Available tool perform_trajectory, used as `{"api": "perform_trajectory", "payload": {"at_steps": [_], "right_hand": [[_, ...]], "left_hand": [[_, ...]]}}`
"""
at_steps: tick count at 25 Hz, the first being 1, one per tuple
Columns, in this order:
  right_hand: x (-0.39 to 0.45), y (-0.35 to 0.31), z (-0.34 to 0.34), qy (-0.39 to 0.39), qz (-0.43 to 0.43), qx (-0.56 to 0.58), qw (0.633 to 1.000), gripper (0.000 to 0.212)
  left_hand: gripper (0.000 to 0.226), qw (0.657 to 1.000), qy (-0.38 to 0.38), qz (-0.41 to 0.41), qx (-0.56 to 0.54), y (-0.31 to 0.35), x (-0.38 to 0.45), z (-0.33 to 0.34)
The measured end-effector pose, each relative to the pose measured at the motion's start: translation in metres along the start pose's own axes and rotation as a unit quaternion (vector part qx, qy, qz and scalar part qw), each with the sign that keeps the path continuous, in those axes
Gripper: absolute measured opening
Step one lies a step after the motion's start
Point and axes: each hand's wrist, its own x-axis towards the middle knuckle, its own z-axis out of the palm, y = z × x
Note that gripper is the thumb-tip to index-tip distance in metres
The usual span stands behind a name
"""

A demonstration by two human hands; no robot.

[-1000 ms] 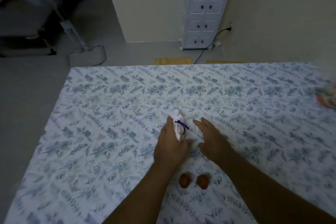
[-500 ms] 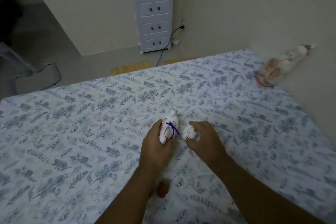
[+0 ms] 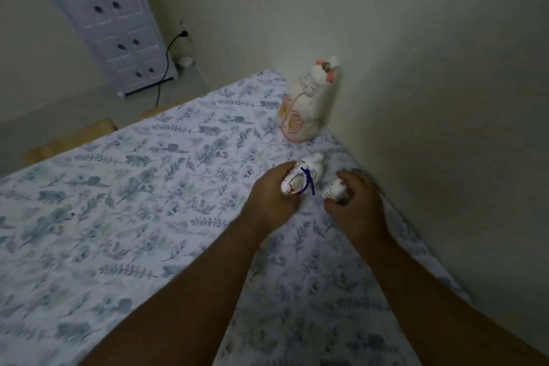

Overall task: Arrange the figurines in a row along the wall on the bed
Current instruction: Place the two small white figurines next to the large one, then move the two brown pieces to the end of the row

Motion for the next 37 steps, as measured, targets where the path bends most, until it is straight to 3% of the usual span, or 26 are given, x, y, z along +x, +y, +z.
{"api": "perform_trajectory", "payload": {"at_steps": [3,5,8,17,22,25,29,33,37], "right_hand": [[0.005,0.022,-0.003,0.014,-0.023,0.019,0.999,0.055],[0.005,0.028,0.001,0.024,-0.048,0.026,0.998,0.053],[0.006,0.029,0.007,0.034,-0.028,0.056,0.997,0.056],[-0.025,0.026,0.006,0.071,0.015,0.066,0.995,0.062],[-0.027,0.028,0.007,0.044,0.025,0.065,0.997,0.071],[-0.038,0.019,0.004,0.026,0.016,0.038,0.999,0.083],[-0.082,-0.033,0.008,0.0,-0.116,-0.093,0.989,0.076],[-0.158,-0.098,0.054,-0.128,-0.205,-0.116,0.963,0.069],[-0.255,-0.144,0.109,-0.228,-0.315,-0.119,0.914,0.067]], "left_hand": [[0.025,0.998,-0.042,0.036,0.007,0.009,0.043,0.025],[0.036,0.999,-0.029,0.033,0.0,0.009,0.053,0.036],[0.051,0.999,-0.005,-0.033,-0.01,0.007,0.049,0.039],[0.051,0.999,-0.015,-0.038,0.006,0.004,0.048,0.037],[0.056,0.998,-0.012,-0.053,-0.022,0.011,0.034,0.035],[0.059,0.996,0.017,-0.086,-0.017,0.013,-0.008,0.016],[0.058,0.992,0.06,-0.1,0.048,-0.006,-0.105,-0.024],[0.062,0.972,0.118,-0.165,0.116,-0.021,-0.225,-0.072],[0.065,0.947,0.177,-0.225,0.145,-0.047,-0.344,-0.115]]}}
